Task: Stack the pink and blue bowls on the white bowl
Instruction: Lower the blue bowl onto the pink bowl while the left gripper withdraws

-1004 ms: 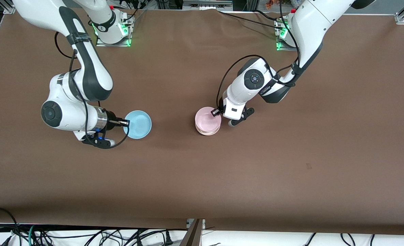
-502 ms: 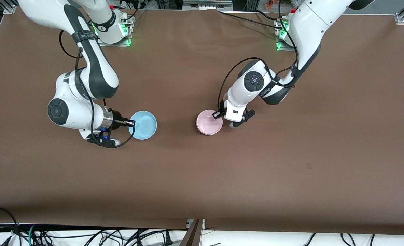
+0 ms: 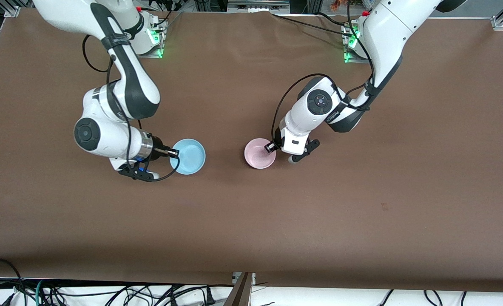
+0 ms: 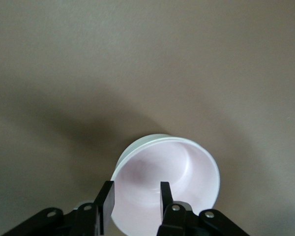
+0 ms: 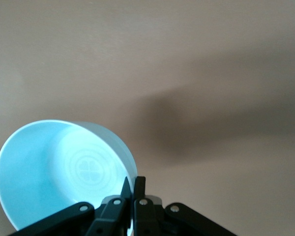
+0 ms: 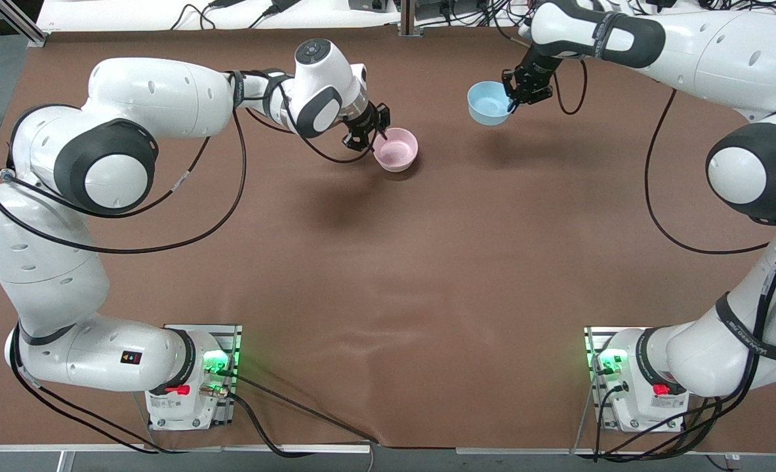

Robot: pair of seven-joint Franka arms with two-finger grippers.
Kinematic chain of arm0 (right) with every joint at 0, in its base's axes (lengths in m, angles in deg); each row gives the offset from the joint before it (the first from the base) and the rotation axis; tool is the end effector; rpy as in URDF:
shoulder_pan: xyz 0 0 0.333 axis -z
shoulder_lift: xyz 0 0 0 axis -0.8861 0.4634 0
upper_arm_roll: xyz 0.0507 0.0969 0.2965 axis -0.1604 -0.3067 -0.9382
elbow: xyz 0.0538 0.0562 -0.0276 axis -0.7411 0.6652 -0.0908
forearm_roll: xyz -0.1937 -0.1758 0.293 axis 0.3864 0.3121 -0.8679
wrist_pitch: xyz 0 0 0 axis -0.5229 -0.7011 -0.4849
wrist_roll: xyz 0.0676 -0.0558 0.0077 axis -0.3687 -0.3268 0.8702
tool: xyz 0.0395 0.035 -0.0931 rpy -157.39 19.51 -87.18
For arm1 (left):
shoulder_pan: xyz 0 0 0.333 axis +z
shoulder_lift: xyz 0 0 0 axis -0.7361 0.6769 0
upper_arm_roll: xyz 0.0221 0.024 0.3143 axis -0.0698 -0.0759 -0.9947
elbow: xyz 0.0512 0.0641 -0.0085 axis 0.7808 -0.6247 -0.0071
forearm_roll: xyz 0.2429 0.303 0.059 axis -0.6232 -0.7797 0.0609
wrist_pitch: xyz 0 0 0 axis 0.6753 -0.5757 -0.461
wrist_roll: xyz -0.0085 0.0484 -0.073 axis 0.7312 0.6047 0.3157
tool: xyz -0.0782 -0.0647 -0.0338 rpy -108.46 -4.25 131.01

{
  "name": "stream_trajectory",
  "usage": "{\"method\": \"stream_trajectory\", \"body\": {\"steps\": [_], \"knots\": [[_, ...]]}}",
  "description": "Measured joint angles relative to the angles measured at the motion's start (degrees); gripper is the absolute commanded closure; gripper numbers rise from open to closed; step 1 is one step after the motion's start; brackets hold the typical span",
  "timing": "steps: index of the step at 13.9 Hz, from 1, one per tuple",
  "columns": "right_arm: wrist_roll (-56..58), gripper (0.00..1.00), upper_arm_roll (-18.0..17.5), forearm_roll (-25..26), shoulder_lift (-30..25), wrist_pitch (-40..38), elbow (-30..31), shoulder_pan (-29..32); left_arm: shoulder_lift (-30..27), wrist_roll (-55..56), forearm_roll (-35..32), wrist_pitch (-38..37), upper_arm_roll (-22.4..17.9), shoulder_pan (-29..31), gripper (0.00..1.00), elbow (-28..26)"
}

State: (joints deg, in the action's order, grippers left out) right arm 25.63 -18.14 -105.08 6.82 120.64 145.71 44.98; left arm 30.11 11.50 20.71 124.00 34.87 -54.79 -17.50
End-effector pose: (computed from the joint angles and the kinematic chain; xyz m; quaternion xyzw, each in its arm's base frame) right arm 0.6176 0.2411 0.3206 -0.9798 0.1395 0.0915 0.1106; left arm 0.5425 -0.3894 0.2503 0.9264 0.3408 -0.0356 0.1561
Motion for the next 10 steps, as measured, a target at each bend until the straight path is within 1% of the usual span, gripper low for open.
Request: {"method": "stream_trajectory", "body": {"steps": [1, 2, 3, 4, 6, 8, 10], "knots": [[-2.46, 1.0, -0.02, -0.01, 0.44, 1.54, -0.12, -1.4, -0.12, 0.0, 0.0, -0.51, -0.11, 0.18, 0.55, 0.93], [-5.1, 1.0, -0.04, -0.01, 1.02, 3.43, -0.16, -3.04, -0.29, 0.0, 0.0, -2.02, -0.15, 0.42, 0.51, 2.41], [-7.47, 1.0, -0.07, -0.01, 1.64, 5.42, -0.21, -4.69, -0.55, -0.01, -0.05, -4.65, -0.18, 0.69, 0.44, 4.55], [-9.66, 1.0, -0.09, -0.02, 2.29, 7.38, -0.49, -6.35, -0.99, -0.42, -0.17, -8.97, -0.21, 1.2, 0.42, 7.6], [-14.41, 1.0, -0.11, -0.01, 3.98, 9.15, -2.85, -9.61, -2.9, -5.98, -0.38, -22.25, -0.24, 3.3, 0.38, 15.43], [-18.81, 1.0, -0.09, -0.01, 6.21, 9.45, -6.48, -12.59, -5.33, -14.78, -0.38, -36.84, -0.28, 6.9, 0.32, 24.11], [-21.67, 1.0, -0.06, 0.01, 8.36, 11.12, -8.77, -14.99, -6.67, -23.24, -0.38, -47.31, -0.3, 10.85, 0.2, 31.3]]}}
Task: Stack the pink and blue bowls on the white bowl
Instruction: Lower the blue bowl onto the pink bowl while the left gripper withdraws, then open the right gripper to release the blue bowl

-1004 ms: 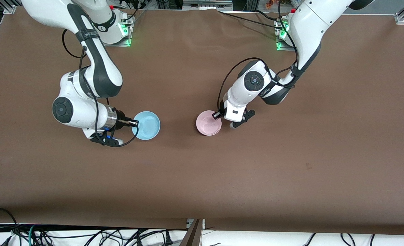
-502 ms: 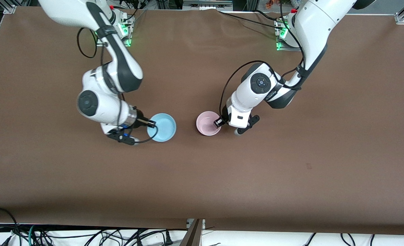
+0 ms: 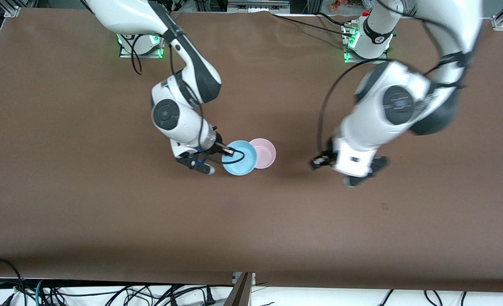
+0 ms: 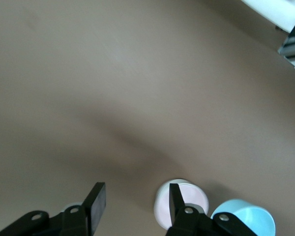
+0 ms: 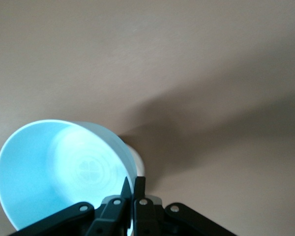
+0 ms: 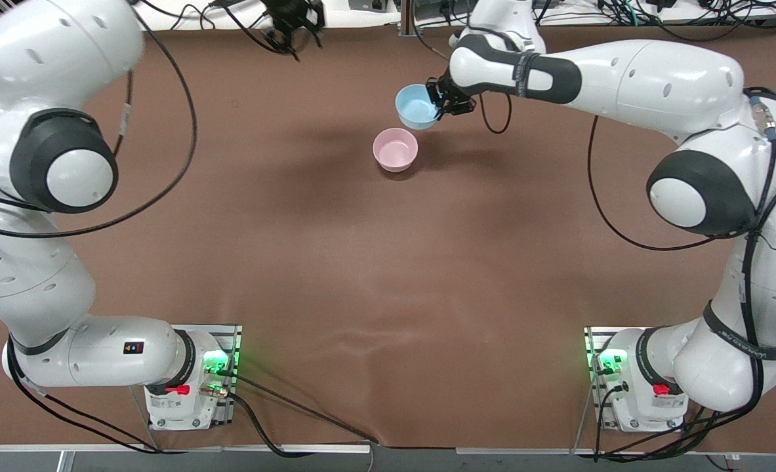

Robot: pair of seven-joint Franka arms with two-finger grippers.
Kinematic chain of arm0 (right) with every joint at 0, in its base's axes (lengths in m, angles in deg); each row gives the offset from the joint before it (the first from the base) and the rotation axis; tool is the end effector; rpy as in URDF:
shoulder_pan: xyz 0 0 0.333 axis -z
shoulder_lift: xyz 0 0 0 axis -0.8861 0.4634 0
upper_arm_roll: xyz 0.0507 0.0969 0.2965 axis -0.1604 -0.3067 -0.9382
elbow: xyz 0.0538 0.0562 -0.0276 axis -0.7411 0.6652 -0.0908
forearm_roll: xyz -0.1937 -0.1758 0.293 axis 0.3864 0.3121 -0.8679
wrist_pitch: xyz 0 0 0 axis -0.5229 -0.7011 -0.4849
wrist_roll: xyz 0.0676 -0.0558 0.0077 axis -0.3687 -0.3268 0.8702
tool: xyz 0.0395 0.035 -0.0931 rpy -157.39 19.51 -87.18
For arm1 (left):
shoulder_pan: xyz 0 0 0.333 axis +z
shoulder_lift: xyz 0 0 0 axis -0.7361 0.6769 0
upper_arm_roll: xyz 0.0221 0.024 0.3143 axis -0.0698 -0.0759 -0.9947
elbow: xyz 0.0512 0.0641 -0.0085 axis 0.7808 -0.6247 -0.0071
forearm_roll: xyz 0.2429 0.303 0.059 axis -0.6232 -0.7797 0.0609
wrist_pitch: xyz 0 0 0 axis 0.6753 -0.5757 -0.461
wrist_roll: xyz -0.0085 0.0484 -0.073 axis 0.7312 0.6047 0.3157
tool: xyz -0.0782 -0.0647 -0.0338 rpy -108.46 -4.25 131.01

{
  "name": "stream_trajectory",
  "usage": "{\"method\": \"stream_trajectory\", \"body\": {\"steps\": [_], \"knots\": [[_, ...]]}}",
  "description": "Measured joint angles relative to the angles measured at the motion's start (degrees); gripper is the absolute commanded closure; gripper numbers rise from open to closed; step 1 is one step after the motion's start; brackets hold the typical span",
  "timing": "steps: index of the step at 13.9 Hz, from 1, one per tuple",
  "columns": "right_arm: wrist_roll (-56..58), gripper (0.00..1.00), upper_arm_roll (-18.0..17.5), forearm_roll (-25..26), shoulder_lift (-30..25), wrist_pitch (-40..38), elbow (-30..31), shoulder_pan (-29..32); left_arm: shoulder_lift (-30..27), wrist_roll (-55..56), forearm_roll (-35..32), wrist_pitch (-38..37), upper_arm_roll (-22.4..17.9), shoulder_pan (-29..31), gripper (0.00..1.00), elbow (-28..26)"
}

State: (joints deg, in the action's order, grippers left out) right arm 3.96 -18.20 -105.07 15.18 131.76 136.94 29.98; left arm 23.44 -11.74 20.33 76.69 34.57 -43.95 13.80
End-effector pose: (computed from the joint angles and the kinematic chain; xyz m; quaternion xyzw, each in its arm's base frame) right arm 0.5842 0.4166 0.3062 -0.9666 0.2102 0.0449 0.1392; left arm 0.6570 -0.2350 0.4875 0.9661 0.2485 -0.0290 0.0639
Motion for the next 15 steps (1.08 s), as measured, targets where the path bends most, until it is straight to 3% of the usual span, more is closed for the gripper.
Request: {"method": "stream_trajectory", "body": {"steps": [4, 5, 9, 15], "knots": [[-3.12, 1.0, 0.13, 1.34, 3.83, 5.18, -0.64, -4.53, -0.28, -15.73, -0.01, -6.34, -0.16, 6.92, 0.1, 4.6], [-3.27, 1.0, 0.16, 1.88, 4.46, 5.42, -0.71, -5.07, -0.55, -20.11, -0.01, -7.11, -0.2, 8.68, 0.0, 5.03], [-3.29, 1.0, 0.18, 2.51, 5.15, 5.46, -0.78, -5.66, -3.1, -28.36, -1.23, -9.53, -0.22, 13.39, 0.0, 5.48], [-3.29, 1.0, 0.2, 4.01, 5.73, 5.0, -0.78, -5.79, -5.28, -33.01, -1.37, -11.95, 0.06, 14.14, 0.0, 5.5]]}}
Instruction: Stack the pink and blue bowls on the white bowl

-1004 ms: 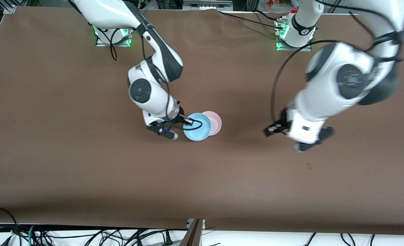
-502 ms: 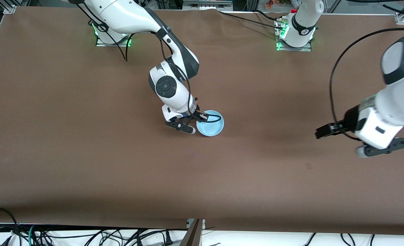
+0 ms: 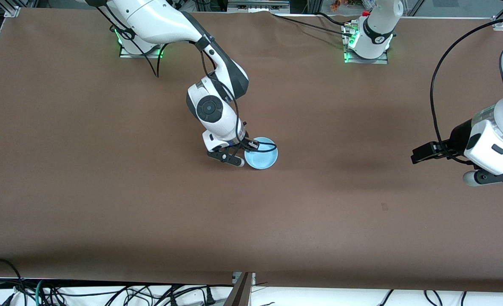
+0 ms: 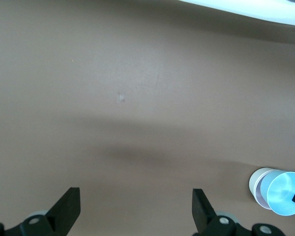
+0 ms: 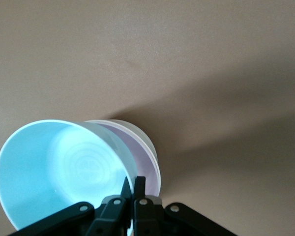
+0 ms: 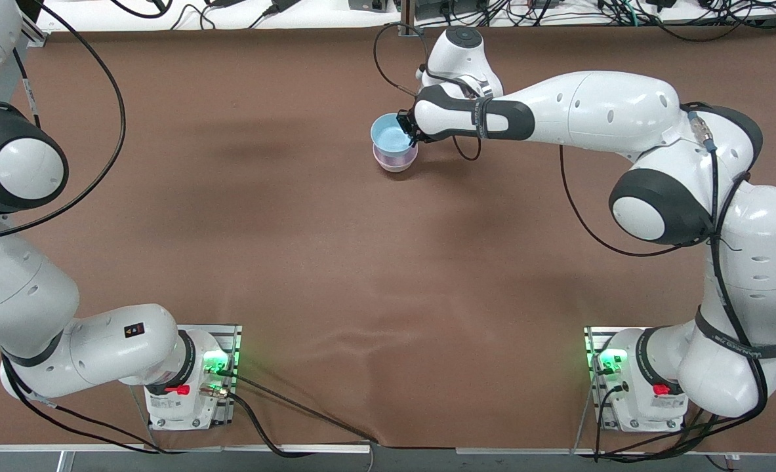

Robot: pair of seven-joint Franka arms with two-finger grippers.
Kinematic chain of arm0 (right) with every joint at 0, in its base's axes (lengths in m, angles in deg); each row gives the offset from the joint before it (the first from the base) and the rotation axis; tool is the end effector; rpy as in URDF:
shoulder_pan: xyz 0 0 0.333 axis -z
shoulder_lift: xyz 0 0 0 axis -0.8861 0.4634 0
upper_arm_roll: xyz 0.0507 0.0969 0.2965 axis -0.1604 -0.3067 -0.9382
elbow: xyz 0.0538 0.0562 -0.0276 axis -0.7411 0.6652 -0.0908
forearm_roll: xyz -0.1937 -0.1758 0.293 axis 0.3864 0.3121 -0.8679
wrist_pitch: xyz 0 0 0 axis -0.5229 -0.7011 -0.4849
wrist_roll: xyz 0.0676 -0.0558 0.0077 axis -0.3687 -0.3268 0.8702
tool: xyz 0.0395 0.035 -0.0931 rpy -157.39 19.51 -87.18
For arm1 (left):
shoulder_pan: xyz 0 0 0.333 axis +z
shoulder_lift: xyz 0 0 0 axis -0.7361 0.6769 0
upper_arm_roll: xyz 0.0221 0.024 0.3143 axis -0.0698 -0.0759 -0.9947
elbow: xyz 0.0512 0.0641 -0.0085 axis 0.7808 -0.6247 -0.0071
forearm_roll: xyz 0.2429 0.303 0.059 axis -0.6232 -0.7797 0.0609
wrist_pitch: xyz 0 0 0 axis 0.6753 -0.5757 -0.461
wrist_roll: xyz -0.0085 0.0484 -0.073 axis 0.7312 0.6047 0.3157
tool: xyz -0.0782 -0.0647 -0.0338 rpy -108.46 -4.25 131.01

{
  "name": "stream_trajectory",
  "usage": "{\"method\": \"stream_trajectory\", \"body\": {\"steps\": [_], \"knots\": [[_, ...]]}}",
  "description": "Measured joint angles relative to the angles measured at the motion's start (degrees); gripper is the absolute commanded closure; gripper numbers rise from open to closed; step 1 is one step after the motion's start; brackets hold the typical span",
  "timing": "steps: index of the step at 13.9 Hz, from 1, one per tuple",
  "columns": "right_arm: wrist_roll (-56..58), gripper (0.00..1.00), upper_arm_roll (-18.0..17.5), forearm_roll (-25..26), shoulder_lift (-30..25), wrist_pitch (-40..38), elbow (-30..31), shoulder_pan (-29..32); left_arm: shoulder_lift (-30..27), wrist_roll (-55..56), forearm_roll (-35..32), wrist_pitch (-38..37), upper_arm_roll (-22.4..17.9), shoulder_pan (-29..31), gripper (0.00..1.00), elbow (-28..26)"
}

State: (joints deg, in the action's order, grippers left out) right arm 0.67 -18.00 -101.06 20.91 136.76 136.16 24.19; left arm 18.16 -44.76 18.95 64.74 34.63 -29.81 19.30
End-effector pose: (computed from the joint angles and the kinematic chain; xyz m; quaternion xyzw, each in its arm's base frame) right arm 0.5479 0.4721 0.2484 -0.9768 0.1794 0.0309 0.1132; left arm 0.6624 -0.0594 0.5713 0.9957 0.0864 -0.0075 0.0329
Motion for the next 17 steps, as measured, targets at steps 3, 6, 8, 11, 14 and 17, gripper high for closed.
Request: {"method": "stream_trajectory", "body": {"steps": [3, 6, 8, 11, 14, 17], "knots": [[0.0, 1.0, 0.01, 0.03, 0.0, -1.14, 0.0, -0.05, -1.0, -0.03, 0.0, -0.62, 0.07, -0.01, 0.0, -0.04], [0.0, 0.85, 0.01, 0.03, 0.0, -1.64, 0.0, -0.25, -0.97, -0.03, 0.0, -0.65, 0.02, 0.0, 0.0, -0.45], [0.0, 0.01, 0.05, 0.03, 0.0, -1.67, 0.0, -0.3, -0.96, -0.03, 0.0, -0.65, -0.04, 0.02, 0.0, -0.59], [0.0, 0.0, 0.17, 0.5, 0.0, -1.64, 0.0, -0.29, -0.96, -0.04, -0.05, -0.65, -0.05, 0.03, 0.0, -0.65], [0.01, 0.0, 0.45, 0.7, -0.07, -1.59, -0.19, -0.27, -0.96, -0.04, -0.06, -0.65, -0.06, 0.03, 0.0, -0.79], [1.8, 0.0, 1.31, 2.18, -0.94, -4.36, -1.41, 0.85, -0.96, -0.05, -0.06, -0.65, -0.06, 0.03, 0.0, -0.81]]}}
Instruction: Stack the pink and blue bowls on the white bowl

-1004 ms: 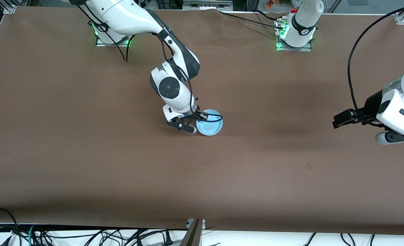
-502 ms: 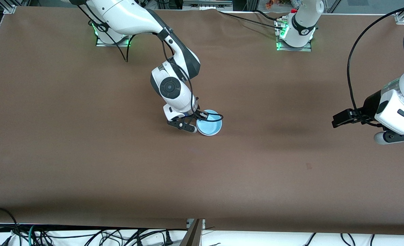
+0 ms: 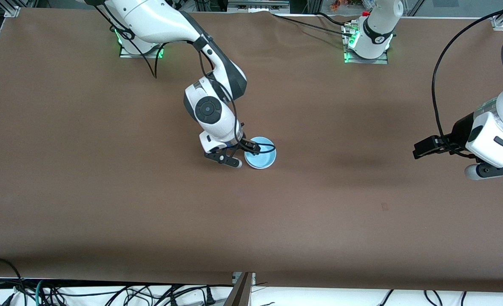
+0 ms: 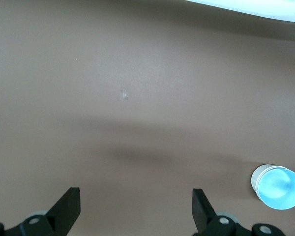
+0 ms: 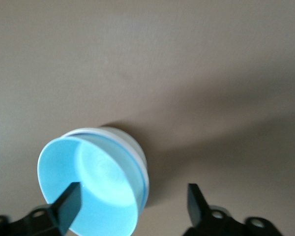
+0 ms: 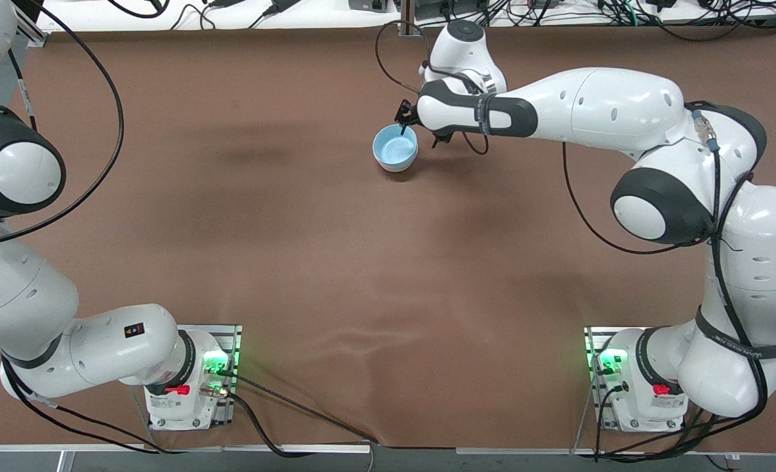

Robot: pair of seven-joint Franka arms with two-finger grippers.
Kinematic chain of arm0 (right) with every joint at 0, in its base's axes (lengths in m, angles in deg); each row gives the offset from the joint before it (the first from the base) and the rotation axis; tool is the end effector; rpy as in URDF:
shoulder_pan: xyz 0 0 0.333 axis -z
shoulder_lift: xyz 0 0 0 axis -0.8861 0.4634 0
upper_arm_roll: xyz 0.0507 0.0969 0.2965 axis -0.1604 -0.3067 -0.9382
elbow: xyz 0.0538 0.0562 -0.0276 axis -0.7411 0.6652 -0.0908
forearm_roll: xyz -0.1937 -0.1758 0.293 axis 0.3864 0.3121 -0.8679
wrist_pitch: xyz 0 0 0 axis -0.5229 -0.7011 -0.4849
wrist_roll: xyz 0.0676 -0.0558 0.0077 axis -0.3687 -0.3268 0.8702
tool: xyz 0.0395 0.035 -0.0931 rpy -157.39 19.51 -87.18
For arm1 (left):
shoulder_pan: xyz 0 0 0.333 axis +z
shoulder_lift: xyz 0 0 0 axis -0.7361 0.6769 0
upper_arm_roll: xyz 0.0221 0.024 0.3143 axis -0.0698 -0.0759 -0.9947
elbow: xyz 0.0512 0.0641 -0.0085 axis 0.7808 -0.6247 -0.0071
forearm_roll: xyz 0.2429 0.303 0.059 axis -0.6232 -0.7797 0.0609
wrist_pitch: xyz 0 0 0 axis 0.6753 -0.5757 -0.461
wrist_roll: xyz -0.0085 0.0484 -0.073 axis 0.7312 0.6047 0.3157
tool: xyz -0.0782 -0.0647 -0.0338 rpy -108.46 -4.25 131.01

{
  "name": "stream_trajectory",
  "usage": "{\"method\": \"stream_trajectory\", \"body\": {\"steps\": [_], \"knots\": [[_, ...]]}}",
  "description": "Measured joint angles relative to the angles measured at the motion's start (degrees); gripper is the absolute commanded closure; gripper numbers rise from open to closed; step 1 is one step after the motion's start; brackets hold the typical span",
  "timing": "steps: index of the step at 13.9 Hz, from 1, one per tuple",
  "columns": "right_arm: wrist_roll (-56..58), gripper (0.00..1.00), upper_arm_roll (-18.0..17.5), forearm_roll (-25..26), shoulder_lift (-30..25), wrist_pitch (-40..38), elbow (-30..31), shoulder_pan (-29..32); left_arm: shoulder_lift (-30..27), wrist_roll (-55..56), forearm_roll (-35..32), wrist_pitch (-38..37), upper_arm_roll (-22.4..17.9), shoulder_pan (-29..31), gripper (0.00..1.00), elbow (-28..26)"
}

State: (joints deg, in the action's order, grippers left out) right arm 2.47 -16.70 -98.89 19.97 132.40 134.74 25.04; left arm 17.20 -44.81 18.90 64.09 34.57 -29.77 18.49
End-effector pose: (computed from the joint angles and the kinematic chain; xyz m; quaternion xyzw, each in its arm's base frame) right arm 0.5629 0.4547 0.2638 -0.9823 0.1626 0.0267 0.0896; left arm 0.6570 -0.0606 0.5739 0.9959 0.0852 -0.0114 0.0270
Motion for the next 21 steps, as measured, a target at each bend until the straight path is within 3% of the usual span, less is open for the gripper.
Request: {"method": "stream_trajectory", "body": {"steps": [4, 11, 14, 18, 19, 21], "knots": [[10.43, 0.0, 2.34, 3.27, -4.42, -10.91, -1.12, 3.53, 0.0, -0.16, -0.04, 0.0, -0.06, 0.03, 0.0, -0.01], [45.14, 0.0, 20.27, 3.37, -15.13, -33.7, -1.47, 4.37, 0.16, -0.6, -0.04, 0.0, -0.01, -0.12, 0.0, -0.19], [50.73, 0.0, 25.99, 3.36, -19.43, -40.8, -1.46, 4.89, 0.36, -0.66, -0.04, 0.0, 0.07, -0.31, 0.0, -0.2], [50.84, 0.0, 27.35, 4.2, -24.67, -44.95, -2.19, 6.24, 0.36, -0.67, -0.04, 0.01, 0.32, -0.54, 0.0, -0.2], [50.86, 0.0, 26.28, 5.36, -26.35, -45.32, -2.7, 8.11, 0.36, -0.67, -0.04, 0.01, 0.38, -0.56, 0.0, -0.2], [50.99, 0.0, 19.78, 7.99, -30.41, -45.65, -3.31, 15.39, 0.36, -0.67, -0.04, 0.01, 0.47, -0.63, 0.0, -0.2]]}}
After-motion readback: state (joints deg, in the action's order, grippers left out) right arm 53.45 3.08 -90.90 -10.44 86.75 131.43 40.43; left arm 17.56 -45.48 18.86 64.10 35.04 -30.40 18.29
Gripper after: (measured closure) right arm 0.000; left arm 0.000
